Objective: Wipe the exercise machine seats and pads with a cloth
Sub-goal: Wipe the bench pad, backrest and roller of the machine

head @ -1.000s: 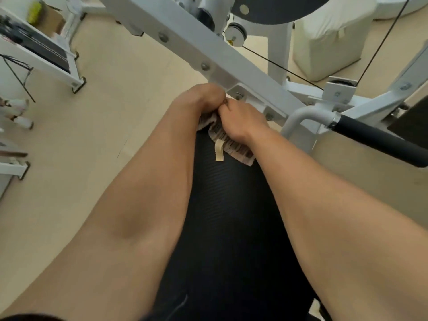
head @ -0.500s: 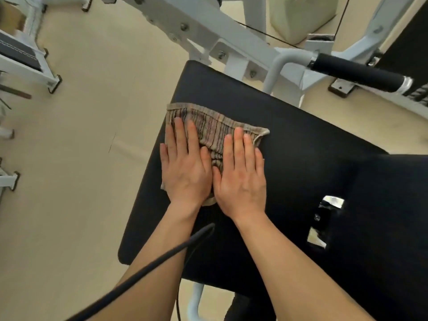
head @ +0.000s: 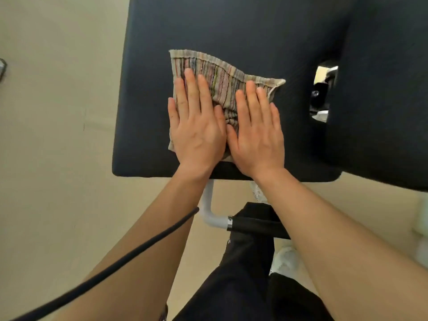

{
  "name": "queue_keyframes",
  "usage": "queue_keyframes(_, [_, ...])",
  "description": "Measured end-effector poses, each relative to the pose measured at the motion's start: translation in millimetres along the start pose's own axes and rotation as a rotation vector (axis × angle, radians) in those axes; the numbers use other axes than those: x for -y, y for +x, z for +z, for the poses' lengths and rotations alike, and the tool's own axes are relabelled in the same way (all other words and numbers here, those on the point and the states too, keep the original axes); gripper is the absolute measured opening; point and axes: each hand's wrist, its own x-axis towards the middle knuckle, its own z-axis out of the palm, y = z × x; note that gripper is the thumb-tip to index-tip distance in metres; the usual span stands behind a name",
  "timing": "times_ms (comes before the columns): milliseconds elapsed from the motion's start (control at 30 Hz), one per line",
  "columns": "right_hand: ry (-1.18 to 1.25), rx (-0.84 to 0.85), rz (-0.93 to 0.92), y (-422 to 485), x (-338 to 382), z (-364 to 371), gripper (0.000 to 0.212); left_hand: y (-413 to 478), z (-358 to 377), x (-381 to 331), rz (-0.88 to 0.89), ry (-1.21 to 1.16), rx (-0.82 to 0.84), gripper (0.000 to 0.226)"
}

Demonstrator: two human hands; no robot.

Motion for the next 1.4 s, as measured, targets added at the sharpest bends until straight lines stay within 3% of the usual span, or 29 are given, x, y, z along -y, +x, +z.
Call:
queue_keyframes(267, [-0.031, 0.026, -0.015, -112.5, -46.0, 19.2, 0.071, -75.7, 15.0, -9.7, 0.331, 0.061, -0.004, 0.060])
queue_keyframes(400, [0.043, 0.006, 0.254, -127.0, -55.0, 18.0, 0.082, -80.2, 19.9, -27.1, 0.561, 0.092, 0.031, 0.063])
queue_keyframes(567, [0.325, -0.046, 0.741, -137.4, -48.1, 20.7, 0.082, -70.8, 28.7, -71.1, 0.837, 0.128, 0.085, 0.069])
queue_keyframes(633, [0.652, -0.112, 0.909, -130.4, -51.6, 22.5, 0.076, -67.1, 33.4, -90.2, 0.924, 0.142, 0.089, 0.070])
queue_keyframes(767, [1.663, -0.497, 1.069, -119.9, -68.8, 15.5, 0.049, -48.4, 39.1, -125.8, 1.103, 0.126, 0.091, 0.064])
queue_keyframes(833, [1.840, -0.556, 1.114, -109.4, -76.1, 14.3, 0.041, -38.1, 41.9, -138.0, 1.198, 0.131, 0.093, 0.061])
queue_keyframes(933, [1.776, -0.723, 1.165, -87.6, -87.5, 18.1, 0.044, -30.1, 45.5, -143.3, 1.276, 0.076, 0.058, 0.056])
queue_keyframes(1033, [1.603, -0.738, 1.210, -80.2, -106.7, 29.4, 0.035, -31.1, 49.9, -140.2, 1.286, 0.004, 0.016, 0.053])
queue_keyframes(1200, [1.594, -0.804, 1.182, -81.8, -85.7, 36.4, 0.030, -63.6, 42.2, -91.3, 1.173, 0.019, 0.031, 0.058])
queue_keyframes(1267, [1.542, -0.850, 1.161, -84.0, -63.9, 42.2, 0.039, -73.6, 37.8, -60.7, 1.171, 0.081, 0.059, 0.061])
queue_keyframes(1400, [1.259, -0.743, 1.171, -85.7, -82.8, 35.5, 0.042, -74.4, 38.1, -58.0, 1.138, 0.070, 0.069, 0.062])
